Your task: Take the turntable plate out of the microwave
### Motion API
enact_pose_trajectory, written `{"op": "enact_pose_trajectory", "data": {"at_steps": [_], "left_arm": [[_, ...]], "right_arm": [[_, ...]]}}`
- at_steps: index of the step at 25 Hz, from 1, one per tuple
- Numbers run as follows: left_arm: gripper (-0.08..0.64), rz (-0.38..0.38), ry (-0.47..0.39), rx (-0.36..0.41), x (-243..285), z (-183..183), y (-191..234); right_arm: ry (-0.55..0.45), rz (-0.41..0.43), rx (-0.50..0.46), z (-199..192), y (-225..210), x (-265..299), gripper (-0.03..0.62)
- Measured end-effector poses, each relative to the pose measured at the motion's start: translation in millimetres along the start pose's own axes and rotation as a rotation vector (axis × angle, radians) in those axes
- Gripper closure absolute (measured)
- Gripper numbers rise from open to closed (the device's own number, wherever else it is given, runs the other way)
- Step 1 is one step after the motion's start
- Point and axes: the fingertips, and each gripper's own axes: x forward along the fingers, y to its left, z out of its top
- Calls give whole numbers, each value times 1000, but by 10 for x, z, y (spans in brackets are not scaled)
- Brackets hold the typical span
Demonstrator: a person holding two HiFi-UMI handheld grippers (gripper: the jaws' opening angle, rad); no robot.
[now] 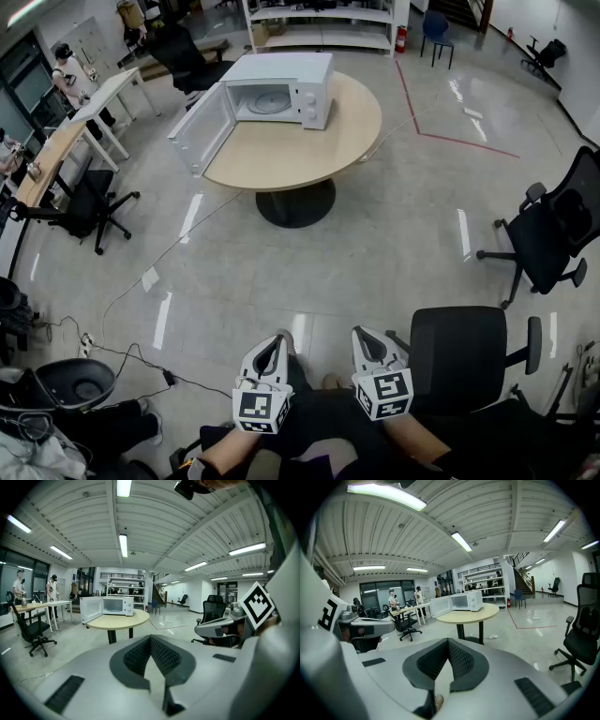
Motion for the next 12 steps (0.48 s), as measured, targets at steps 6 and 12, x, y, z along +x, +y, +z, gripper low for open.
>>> {"op": "enact_pose_trajectory", "data": {"at_steps": [6,12], "left_arm": [[512,-8,-3,-6,524,239,699],[512,-10,-40,-21,836,537,1277]], "right_arm": [[2,-9,-1,342,87,782,577],[-1,-15,-36,789,222,1406,577]]}}
